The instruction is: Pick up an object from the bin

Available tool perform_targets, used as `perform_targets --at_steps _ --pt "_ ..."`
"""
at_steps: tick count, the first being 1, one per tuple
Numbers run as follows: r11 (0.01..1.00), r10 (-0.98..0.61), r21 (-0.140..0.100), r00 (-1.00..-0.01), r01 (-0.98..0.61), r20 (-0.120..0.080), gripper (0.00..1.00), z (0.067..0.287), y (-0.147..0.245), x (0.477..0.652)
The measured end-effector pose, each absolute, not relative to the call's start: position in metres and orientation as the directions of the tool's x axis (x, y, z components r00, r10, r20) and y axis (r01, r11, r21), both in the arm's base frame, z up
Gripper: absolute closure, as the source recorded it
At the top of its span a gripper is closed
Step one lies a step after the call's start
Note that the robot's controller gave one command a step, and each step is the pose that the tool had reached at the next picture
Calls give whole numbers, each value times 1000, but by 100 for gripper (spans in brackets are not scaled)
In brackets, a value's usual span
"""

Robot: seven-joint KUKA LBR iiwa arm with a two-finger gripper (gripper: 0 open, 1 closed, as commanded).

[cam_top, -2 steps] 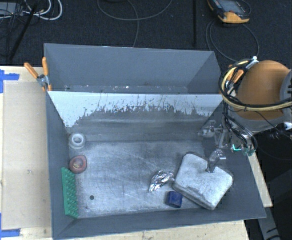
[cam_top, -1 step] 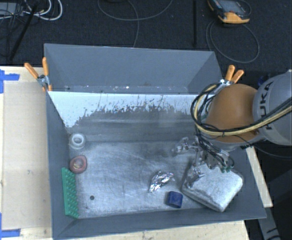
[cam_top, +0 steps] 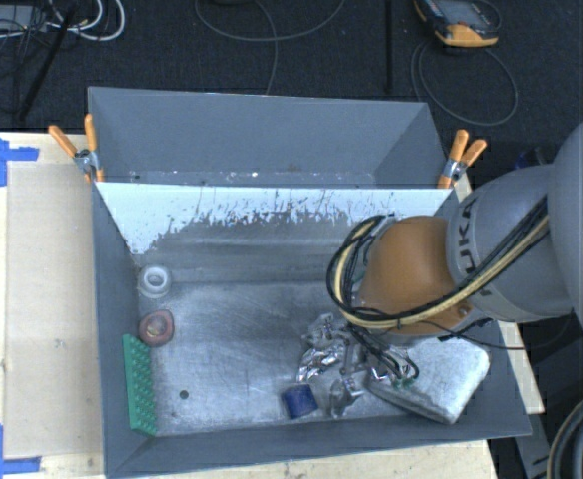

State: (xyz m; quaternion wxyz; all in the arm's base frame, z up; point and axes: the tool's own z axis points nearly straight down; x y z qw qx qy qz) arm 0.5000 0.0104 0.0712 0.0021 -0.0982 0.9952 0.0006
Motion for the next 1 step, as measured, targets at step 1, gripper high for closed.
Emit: perform_targets --at_steps 1 --pt "980 -198 0 -980 -198 -7 100 73 11 501"
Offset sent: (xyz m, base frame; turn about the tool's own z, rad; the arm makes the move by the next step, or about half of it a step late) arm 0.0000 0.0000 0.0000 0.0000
